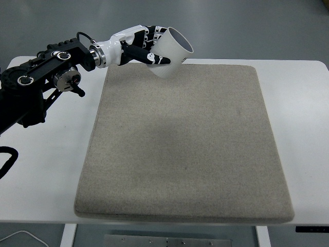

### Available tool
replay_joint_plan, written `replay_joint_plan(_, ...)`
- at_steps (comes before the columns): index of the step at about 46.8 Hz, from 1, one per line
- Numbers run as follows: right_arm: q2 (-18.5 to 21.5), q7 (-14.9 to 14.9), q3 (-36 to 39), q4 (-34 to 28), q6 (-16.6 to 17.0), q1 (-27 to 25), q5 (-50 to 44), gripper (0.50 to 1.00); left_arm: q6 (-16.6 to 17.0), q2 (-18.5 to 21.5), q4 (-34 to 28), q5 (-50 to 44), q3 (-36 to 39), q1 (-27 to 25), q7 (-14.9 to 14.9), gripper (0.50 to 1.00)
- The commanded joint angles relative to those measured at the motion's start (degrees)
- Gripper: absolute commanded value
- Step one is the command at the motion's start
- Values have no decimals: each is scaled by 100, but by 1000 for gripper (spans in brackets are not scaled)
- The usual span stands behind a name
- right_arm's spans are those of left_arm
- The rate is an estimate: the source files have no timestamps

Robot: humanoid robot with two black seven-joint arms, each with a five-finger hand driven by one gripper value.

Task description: Upright white cup

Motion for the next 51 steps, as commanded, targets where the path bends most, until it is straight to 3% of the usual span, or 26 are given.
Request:
replay_joint_plan(1, 0, 0, 0, 0, 0, 0, -1, 930, 0, -1, 43, -158, 4, 6, -106, 500)
replay_joint_plan(28, 0, 0, 0, 0, 0, 0, -1, 930, -17, -62, 114, -694, 13, 419, -1221, 500)
replay_joint_plan(45, 0, 0, 0, 9, 0, 0, -1, 930, -474, -247, 360, -703, 4, 727, -2276, 500)
replay_joint_plan(51, 0, 0, 0, 0, 0, 0, -1, 930, -597, -326, 404, -755, -75, 806, -2444, 500)
